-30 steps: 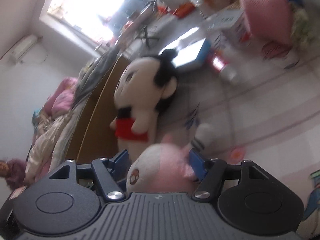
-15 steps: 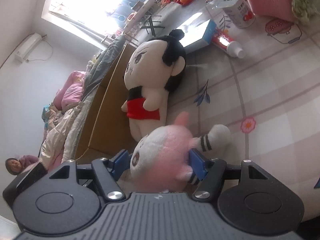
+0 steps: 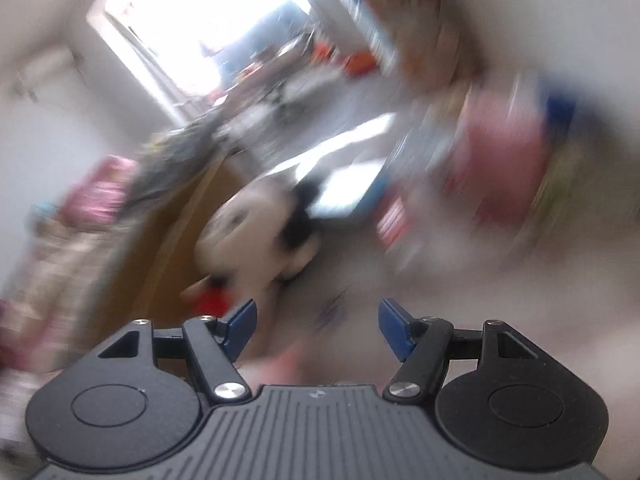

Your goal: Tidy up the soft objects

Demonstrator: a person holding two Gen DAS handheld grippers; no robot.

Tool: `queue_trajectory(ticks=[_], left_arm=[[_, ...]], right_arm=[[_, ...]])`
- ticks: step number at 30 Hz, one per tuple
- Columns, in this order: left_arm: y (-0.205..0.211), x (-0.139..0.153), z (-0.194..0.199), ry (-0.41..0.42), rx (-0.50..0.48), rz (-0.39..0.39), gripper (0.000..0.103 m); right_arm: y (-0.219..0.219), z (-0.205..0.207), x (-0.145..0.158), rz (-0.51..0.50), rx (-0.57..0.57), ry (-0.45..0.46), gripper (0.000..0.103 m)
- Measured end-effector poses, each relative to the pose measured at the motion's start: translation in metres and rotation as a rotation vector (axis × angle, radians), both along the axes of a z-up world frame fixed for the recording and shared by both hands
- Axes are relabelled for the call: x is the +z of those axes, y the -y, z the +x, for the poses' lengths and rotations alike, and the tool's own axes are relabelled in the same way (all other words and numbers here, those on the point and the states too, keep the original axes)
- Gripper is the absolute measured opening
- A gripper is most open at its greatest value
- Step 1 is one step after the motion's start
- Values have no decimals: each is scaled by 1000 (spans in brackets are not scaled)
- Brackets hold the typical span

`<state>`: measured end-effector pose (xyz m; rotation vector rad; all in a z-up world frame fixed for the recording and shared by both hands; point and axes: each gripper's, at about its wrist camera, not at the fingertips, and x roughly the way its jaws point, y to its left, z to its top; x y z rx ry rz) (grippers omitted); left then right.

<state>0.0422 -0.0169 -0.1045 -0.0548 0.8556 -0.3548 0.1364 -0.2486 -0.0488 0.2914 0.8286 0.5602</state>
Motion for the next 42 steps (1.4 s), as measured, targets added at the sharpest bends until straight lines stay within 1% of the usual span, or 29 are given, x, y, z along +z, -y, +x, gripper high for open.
queue_trajectory(ticks=[2,3,5,7,8,9,11,14,17,19,23,25,27,29,31,37,42], left_arm=[[0,0,0,5,-4,0,97],[0,0,-2,13,-10,5,97],[2,-1,-4,31,-26,21,97],[1,-1,-4,36,-31,23,97],[1,-1,-4,36,-33,20,97],[0,-1,-3,35,-36,17,97],[-3,-2,-3,38,-43,5,96],[-6,-2,-4,45,-41,-9,96],[-6,-2,-6,57,-39,-14,96],[-7,-3,-7,62,-38,-17,96],[-7,-3,-6,68,-24,-21,93],[-8,-3,-6,72,-13,-30,91],[-10,-3,-6,77,-3,-44,90],[-12,-3,-7,80,6,-59,89],[-14,-3,-10,89,16,-74,88],[-14,7,-21,138,30,-99,88],[-18,23,-37,182,33,-135,88]], right_arm=[[-4,18,15,-175,-42,130,70],[-6,28,18,-245,-56,173,69],[-14,50,20,-382,-69,245,69],[-21,74,13,-502,-77,284,65],[-24,84,8,-544,-84,286,64],[-26,94,2,-572,-81,274,61],[-29,112,-12,-618,-70,244,61],[-40,126,-25,-734,-64,266,60],[-45,136,-32,-791,-55,259,59],[-43,140,-32,-785,-55,242,59],[-43,147,-38,-779,5,178,58],[-45,147,-42,-793,1,157,53],[-46,138,-39,-791,-9,169,39],[-45,131,-30,-764,-28,173,34],[-44,119,-21,-741,-41,184,33],[-34,83,10,-678,-100,264,33],[-19,62,42,-552,-148,288,33]])
